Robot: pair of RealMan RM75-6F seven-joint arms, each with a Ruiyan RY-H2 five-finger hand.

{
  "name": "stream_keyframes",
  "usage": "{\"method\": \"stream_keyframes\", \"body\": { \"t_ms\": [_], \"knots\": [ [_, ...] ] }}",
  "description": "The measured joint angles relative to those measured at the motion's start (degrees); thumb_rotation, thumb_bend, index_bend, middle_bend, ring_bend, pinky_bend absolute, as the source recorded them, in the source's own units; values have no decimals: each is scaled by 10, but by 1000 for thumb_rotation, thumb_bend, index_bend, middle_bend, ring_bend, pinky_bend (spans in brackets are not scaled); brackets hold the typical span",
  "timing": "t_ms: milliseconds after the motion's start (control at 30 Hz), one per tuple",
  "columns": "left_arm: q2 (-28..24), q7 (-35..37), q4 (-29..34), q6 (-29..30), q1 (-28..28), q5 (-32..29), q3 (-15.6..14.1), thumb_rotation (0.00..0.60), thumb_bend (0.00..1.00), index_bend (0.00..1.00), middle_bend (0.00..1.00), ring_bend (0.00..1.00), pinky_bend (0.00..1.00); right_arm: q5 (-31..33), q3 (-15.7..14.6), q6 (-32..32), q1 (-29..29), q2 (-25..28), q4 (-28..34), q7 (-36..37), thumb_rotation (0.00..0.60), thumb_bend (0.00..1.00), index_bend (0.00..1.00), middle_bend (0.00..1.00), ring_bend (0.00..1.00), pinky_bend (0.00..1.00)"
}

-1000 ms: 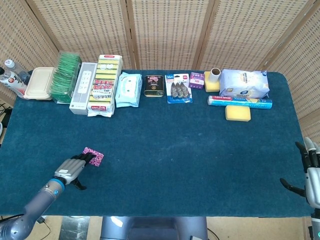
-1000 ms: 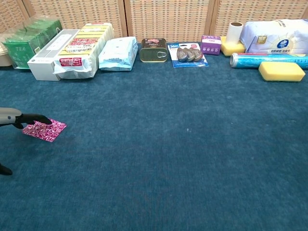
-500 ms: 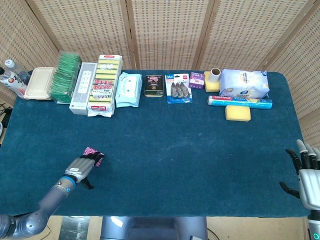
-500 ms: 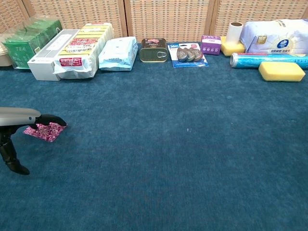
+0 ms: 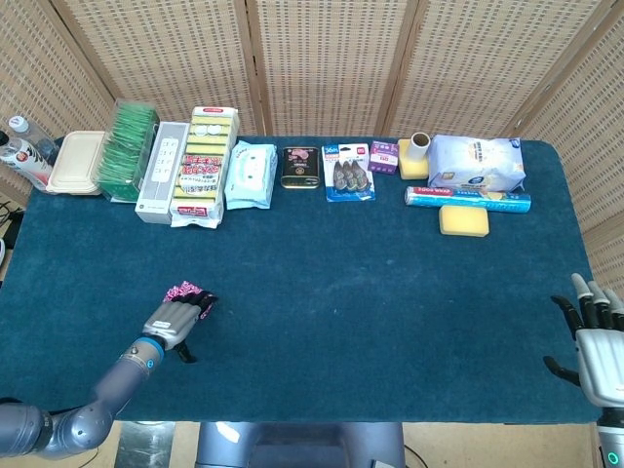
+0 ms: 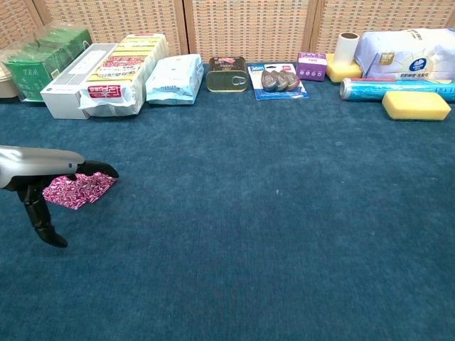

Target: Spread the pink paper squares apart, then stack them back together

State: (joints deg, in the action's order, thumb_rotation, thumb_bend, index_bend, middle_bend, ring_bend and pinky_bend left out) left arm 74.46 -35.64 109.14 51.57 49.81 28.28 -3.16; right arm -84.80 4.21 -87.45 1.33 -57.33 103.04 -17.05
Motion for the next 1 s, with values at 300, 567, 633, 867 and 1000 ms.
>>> {"method": "stream_keyframes", "body": {
  "t_ms": [300, 567, 633, 867, 1000],
  "knots": [
    [20, -16, 8, 18, 34, -18, 15, 600, 59, 0, 0, 34, 92, 37, 8, 34, 16, -12, -24, 8, 600, 43, 181, 17, 0, 0],
    [-14, 6, 30, 32, 18, 22, 1, 600, 60, 0, 0, 34, 92, 36, 12, 33, 22, -25, -39, 11, 600, 41, 170, 17, 0, 0],
    [-25, 13, 33, 35, 11, 35, -4, 600, 60, 0, 0, 34, 92, 31, 12, 30, 23, -30, -42, 8, 600, 42, 170, 17, 0, 0],
    [-52, 29, 42, 47, -10, 81, -20, 600, 60, 0, 0, 35, 92, 28, 11, 25, 27, -58, -54, -13, 600, 87, 170, 17, 0, 0],
    [-63, 46, 41, 39, -22, 105, -29, 600, 59, 0, 0, 34, 92, 30, 10, 28, 31, -75, -62, -34, 600, 129, 170, 17, 0, 0]
  ]
}}
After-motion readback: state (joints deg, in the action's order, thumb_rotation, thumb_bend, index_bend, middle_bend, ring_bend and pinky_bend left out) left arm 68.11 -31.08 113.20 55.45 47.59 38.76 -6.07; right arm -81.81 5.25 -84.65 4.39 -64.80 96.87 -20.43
